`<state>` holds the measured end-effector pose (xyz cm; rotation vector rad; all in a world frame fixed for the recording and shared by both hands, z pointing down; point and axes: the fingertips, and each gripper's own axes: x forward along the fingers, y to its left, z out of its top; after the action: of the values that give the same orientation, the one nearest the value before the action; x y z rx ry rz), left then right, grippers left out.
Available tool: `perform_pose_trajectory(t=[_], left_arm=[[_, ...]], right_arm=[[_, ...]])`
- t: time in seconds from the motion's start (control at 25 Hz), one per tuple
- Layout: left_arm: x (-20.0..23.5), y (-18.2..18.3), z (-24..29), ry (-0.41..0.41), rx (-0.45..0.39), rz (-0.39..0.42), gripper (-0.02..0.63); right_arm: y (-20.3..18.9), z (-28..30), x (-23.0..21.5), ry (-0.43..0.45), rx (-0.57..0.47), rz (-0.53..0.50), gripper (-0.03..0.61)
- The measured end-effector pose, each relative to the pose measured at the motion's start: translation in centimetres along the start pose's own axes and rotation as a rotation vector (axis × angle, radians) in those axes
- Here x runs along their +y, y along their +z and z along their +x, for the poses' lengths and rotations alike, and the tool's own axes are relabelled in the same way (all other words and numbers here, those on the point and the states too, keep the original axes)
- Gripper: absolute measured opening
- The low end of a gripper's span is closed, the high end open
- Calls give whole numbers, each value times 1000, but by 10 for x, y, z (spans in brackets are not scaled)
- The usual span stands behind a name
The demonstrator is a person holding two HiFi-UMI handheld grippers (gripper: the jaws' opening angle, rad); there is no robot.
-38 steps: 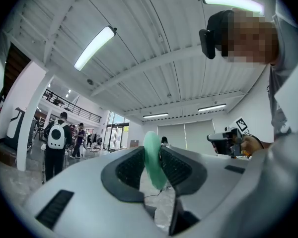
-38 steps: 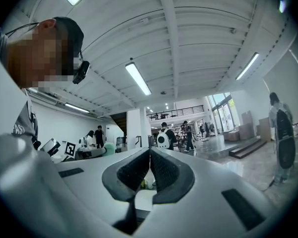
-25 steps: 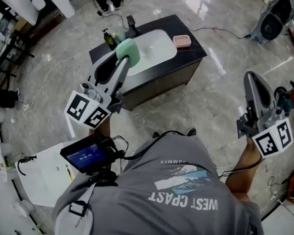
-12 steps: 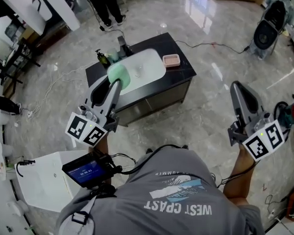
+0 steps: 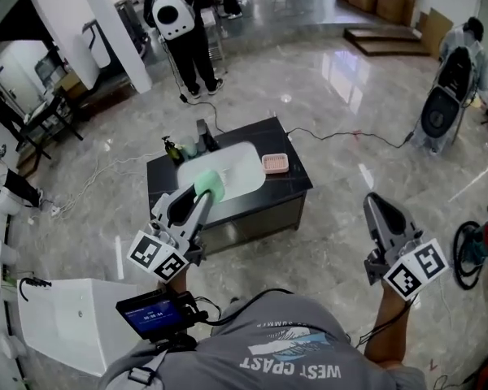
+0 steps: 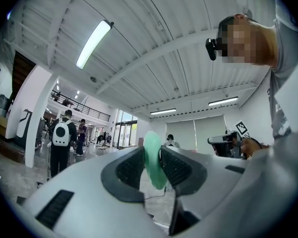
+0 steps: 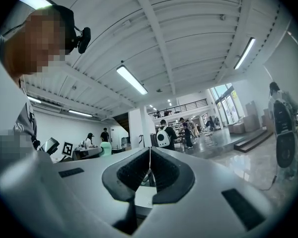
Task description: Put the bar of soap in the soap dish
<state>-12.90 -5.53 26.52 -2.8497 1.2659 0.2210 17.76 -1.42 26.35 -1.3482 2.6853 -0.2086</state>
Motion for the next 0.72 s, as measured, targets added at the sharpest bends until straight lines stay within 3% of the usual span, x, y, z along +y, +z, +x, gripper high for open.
perform_pose_trajectory(t=[0.48, 0.72], left_arm=[[-6, -20, 44, -41, 36, -3, 109], [28, -13, 48, -68, 14, -11, 109]], right_arm=[[-15, 1, -42, -34, -5, 25, 9], [-13, 31, -30, -54, -3, 14, 8]])
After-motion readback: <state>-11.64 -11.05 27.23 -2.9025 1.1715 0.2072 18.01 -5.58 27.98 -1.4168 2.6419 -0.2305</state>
